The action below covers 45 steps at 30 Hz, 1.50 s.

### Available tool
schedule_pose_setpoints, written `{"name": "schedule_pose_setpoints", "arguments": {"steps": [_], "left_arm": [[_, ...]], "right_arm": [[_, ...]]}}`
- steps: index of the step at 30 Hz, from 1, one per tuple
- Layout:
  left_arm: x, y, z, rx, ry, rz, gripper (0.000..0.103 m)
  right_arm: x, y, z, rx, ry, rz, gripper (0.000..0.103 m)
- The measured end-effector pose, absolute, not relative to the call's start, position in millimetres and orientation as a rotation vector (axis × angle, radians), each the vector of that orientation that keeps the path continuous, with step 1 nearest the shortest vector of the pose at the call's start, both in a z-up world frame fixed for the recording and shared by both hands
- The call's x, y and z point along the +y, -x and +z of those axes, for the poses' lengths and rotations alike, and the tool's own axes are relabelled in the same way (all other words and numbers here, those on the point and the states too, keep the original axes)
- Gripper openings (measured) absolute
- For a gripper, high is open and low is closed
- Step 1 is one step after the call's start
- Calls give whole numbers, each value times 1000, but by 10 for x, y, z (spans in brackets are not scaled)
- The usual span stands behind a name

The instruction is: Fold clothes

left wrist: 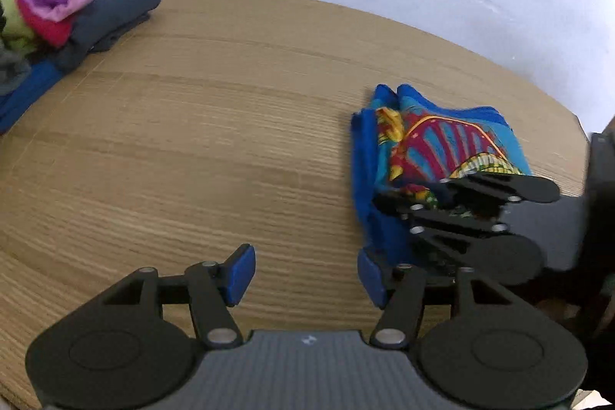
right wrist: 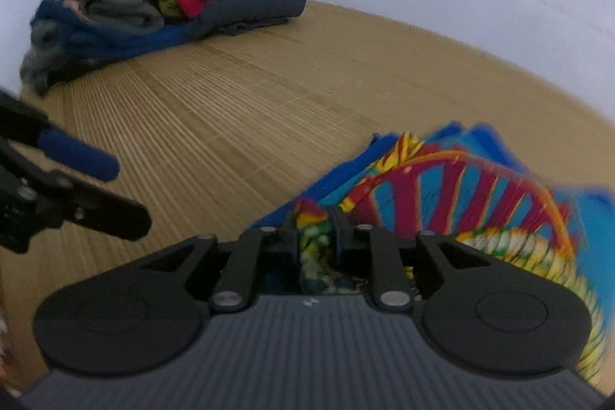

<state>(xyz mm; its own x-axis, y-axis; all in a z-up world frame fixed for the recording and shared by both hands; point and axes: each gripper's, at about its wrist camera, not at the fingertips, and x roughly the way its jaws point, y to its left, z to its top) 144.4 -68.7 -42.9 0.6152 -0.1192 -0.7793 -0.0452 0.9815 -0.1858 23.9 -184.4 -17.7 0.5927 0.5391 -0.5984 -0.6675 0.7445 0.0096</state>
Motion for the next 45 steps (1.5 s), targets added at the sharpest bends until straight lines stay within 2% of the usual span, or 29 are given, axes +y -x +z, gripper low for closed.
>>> {"name": "schedule_pose_setpoints", "arguments": {"steps": [3, 8, 14, 18, 37, 45], "left_arm": [[-690, -1481, -375, 891, 199, -92, 63], [-942, -1678, -307, 868, 134, -234, 69], [-1524, -1870, -518, 936, -69, -336, 70], [-1740, -2017, -681, 1037, -92, -269, 70], [-1823, -1949, -678, 1077, -83, -129, 75], [-1716, -1816, -549, 1025, -85, -118, 76]], "right_arm": [[-2071, -164, 90, 593, 165, 745, 50], [-2604, 138, 442, 528, 96, 577, 76], [-3266, 315, 125, 714, -78, 248, 76], [-3450, 322, -78, 777, -174, 201, 76], [-3399, 307, -108, 808, -151, 235, 76], [-3329, 405, -96, 800, -151, 226, 76]]}}
